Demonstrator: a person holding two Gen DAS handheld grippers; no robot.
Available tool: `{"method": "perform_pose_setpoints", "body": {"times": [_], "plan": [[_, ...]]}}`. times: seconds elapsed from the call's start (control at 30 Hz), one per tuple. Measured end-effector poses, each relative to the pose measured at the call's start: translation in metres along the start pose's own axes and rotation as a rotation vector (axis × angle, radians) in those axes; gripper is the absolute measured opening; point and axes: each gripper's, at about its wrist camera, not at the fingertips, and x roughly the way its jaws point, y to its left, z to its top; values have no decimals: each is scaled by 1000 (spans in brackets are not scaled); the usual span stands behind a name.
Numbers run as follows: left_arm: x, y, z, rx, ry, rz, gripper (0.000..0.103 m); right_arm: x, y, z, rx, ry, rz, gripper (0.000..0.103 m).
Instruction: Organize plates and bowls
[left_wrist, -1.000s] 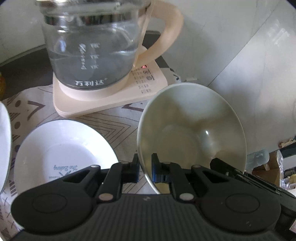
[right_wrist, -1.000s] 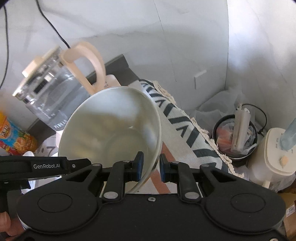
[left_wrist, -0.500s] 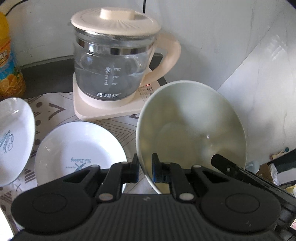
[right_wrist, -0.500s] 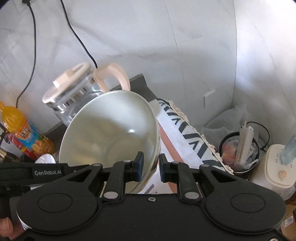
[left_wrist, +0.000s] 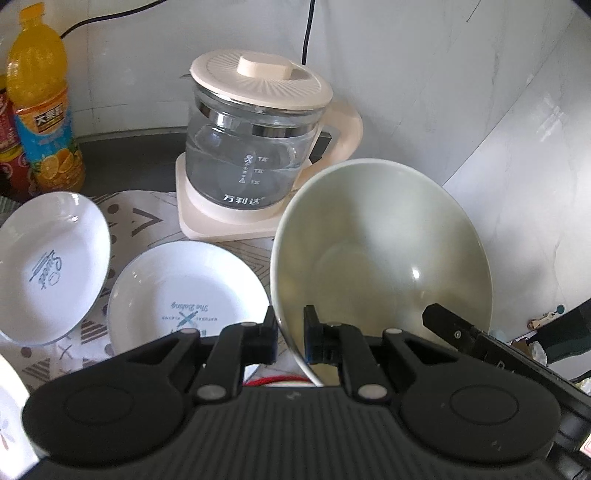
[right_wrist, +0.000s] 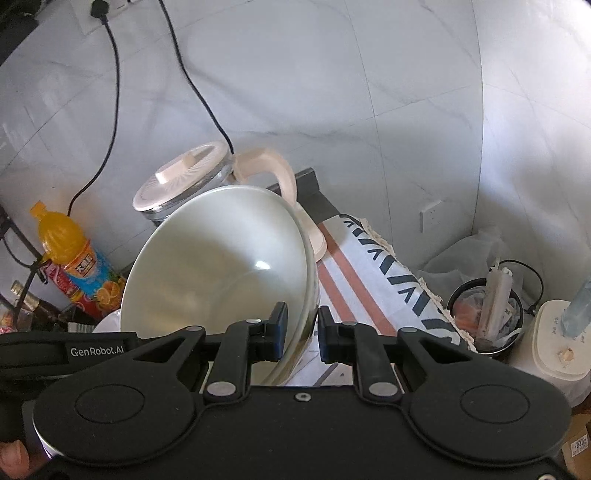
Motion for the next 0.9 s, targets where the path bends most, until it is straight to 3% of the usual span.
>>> {"method": "perform_pose_setpoints", "body": {"times": [0.3,0.9], "plan": [[-19,4,-23,-3,12,0,11,-21,2,-21,-5,16,1,17],[-29,17,-79,-29,110,39,11,-39,-3,-71,11,106,18,17]]}}
